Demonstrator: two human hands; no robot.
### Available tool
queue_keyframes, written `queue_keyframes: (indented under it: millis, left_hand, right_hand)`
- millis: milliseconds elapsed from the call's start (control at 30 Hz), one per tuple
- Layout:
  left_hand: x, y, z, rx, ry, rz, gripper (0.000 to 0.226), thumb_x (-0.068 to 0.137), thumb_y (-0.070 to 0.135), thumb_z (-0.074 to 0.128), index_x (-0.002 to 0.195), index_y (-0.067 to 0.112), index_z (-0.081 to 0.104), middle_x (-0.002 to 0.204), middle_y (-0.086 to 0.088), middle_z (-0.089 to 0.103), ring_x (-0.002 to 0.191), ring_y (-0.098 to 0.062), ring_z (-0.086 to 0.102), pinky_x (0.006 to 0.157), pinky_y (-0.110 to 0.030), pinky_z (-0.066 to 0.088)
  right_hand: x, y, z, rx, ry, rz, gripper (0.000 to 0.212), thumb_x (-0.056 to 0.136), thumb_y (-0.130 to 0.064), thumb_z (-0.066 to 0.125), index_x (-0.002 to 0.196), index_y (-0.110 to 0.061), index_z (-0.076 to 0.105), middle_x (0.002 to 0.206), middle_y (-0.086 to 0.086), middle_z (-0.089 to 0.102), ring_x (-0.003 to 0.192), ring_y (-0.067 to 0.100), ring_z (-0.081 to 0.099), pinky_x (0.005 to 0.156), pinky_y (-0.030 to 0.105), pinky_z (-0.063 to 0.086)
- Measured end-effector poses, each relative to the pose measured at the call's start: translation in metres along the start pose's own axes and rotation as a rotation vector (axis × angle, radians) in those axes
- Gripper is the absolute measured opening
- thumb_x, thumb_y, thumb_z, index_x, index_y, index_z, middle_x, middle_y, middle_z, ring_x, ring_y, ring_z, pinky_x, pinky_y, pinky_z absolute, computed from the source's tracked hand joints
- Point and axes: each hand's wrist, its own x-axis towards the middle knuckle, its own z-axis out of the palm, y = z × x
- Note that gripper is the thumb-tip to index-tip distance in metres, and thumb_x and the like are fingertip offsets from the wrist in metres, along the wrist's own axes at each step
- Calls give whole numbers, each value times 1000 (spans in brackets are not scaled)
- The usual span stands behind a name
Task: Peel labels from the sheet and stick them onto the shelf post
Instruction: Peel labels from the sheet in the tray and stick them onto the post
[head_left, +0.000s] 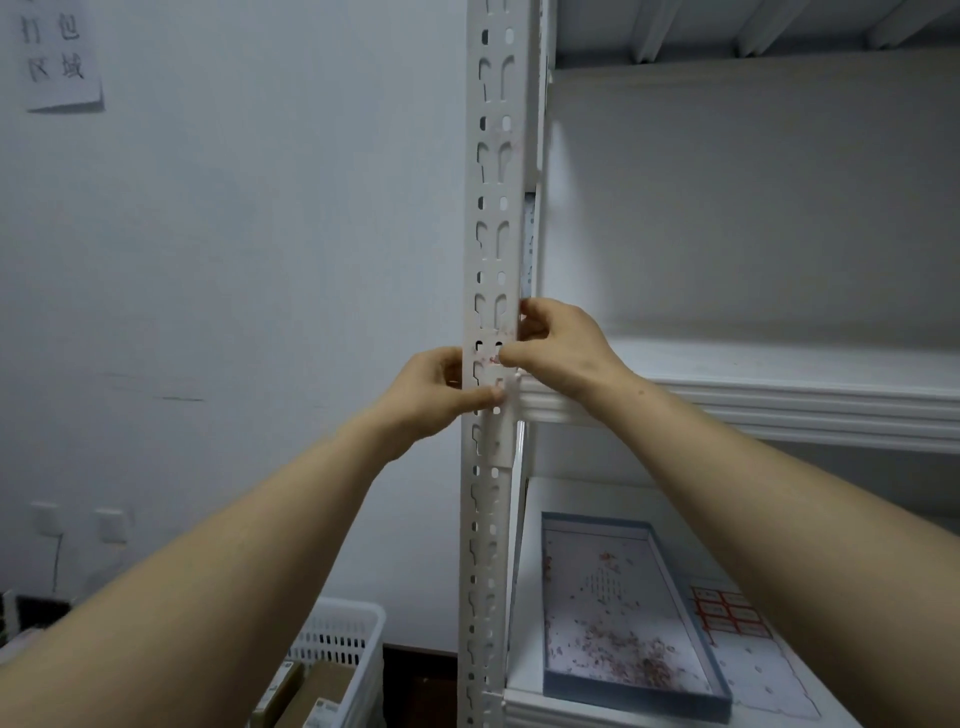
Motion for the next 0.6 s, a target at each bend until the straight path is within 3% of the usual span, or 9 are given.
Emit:
queue_keyframes:
  millis: [233,333,433,600]
  left_hand:
    - [-1,-5,3,73,-3,42,28,85,16,69,112,11,63,97,-4,69,86,-13,65,81,-26,54]
    - [1,-7,3,96,-6,53,28,86,19,69,112,14,63,91,2,68,81,-9,63,68,-15,50]
    - [2,-6,3,136,-4,55,25,86,22,68,109,15,63,80,8,63,67,0,56,48,-5,37]
    - [3,-7,3,163,9,64,21,87,23,68,106,17,63,66,12,54,48,5,47,40,-6,31]
  right_hand:
    - [-4,-9,10,-201,52,47,22,72,-24,67,86,-26,50,90,-7,63,90,17,61,76,35,52]
    - [-3,-11,13,-255,86,70,19,72,-26,66,82,-26,51,89,-7,63,87,18,60,69,31,48]
    - [-1,-11,16,-280,103,84,18,69,-27,67,77,-26,50,88,-6,63,84,19,59,65,30,45]
    - [7,-6,24,-327,157,106,34,63,-35,62,92,-17,59,88,-3,65,79,20,61,62,30,48]
